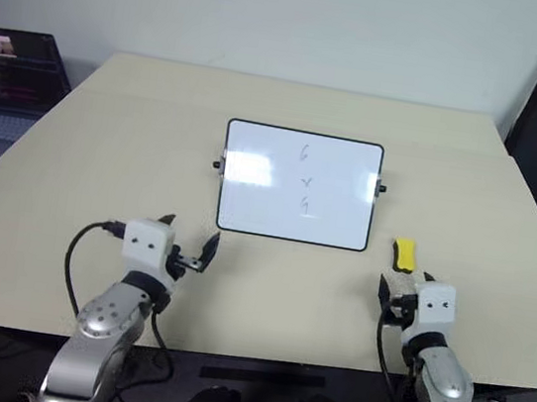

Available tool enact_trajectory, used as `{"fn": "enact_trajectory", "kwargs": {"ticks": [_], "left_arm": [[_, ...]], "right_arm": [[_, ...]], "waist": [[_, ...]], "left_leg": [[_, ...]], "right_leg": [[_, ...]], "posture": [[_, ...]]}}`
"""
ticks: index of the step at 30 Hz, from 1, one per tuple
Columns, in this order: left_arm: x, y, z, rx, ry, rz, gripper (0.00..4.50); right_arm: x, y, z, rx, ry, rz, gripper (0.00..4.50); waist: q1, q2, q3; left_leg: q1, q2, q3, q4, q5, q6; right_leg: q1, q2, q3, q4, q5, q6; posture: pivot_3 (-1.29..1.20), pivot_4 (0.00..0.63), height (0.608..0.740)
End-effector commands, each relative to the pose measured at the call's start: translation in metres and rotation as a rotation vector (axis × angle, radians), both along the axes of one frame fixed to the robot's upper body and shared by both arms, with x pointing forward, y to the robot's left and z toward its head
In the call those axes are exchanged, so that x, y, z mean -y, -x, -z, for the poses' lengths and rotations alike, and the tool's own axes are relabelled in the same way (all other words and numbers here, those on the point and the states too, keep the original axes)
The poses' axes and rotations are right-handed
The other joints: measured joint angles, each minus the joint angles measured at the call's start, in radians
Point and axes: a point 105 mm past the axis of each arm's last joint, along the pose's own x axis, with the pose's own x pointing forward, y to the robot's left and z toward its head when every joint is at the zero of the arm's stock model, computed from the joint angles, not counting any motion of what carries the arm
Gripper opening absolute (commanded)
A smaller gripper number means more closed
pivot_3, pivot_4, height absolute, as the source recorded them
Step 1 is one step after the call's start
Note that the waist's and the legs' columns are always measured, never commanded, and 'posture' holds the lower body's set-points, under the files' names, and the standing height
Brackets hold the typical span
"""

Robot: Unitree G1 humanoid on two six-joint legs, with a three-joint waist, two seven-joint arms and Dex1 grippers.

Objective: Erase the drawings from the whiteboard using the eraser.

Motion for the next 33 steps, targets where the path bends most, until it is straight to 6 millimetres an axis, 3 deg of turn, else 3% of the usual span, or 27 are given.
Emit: {"fn": "enact_trajectory", "kwargs": {"ticks": [1,3,11,16,18,20,24,28,33], "left_arm": [[0.004,0.003,-0.014,0.056,-0.008,0.006,4.50],[0.003,0.005,-0.012,0.054,-0.017,0.006,4.50],[-0.007,0.011,-0.007,0.026,-0.048,0.065,4.50],[-0.023,0.010,-0.012,0.046,-0.089,0.146,4.50],[-0.021,0.008,-0.025,0.076,-0.112,0.221,4.50],[-0.017,0.005,-0.035,0.088,-0.098,0.309,4.50],[0.018,-0.001,-0.049,0.087,-0.121,0.588,4.50],[0.046,-0.003,-0.063,0.067,-0.116,0.825,4.50],[0.065,-0.004,-0.062,0.006,-0.190,1.042,4.50]], "right_arm": [[-0.004,0.001,-0.014,0.041,-0.016,-0.006,4.48],[-0.005,0.003,-0.012,0.030,-0.033,-0.002,4.48],[-0.011,0.009,-0.037,0.074,-0.052,-0.002,4.48],[-0.030,0.006,-0.046,0.103,-0.053,-0.023,4.48],[-0.036,0.005,-0.055,0.116,-0.077,-0.039,4.48],[-0.042,0.003,-0.063,0.130,-0.088,-0.052,4.48],[-0.022,-0.005,-0.069,0.096,-0.099,0.039,4.48],[-0.012,-0.021,-0.065,-0.004,-0.100,0.071,4.48],[0.002,-0.041,-0.054,-0.128,-0.172,0.097,4.48]], "waist": [[0.000,0.000,0.000],[0.000,0.000,0.000],[0.000,0.000,0.000],[0.000,0.000,0.000],[-0.001,0.001,0.000],[0.000,0.001,0.000],[0.006,0.000,-0.001],[0.001,0.000,-0.001],[-0.014,0.001,0.000]], "left_leg": [[0.000,0.000,0.000,0.000,0.000,0.000],[0.001,0.000,0.000,0.001,0.000,0.000],[0.000,0.000,0.000,0.000,0.000,0.000],[0.001,0.000,0.000,0.000,0.000,0.000],[0.001,0.001,0.000,0.000,0.000,0.000],[0.000,0.001,0.000,0.000,0.000,0.000],[0.000,0.000,0.000,0.001,0.000,0.000],[0.000,-0.001,0.001,0.001,0.000,0.000],[0.000,-0.001,0.001,-0.001,0.000,0.000]], "right_leg": [[0.000,0.000,0.000,0.000,0.000,0.000],[0.000,0.000,0.000,0.000,0.000,0.000],[0.000,0.000,0.000,0.000,0.000,0.000],[0.000,0.000,0.000,0.000,0.000,-0.001],[-0.001,0.000,0.000,0.000,0.000,-0.001],[-0.001,0.000,-0.001,0.000,0.000,-0.001],[0.000,0.000,-0.001,0.000,0.000,-0.001],[0.000,-0.001,0.000,-0.001,0.000,0.000],[-0.001,0.003,-0.001,0.000,0.001,-0.003]], "posture": [[0.00,0.150,0.740],[0.00,0.150,0.740],[0.00,0.150,0.740],[0.00,0.150,0.740],[0.00,0.150,0.740],[0.00,0.150,0.740],[0.00,0.150,0.740],[0.00,0.150,0.740],[0.00,0.150,0.740]]}}
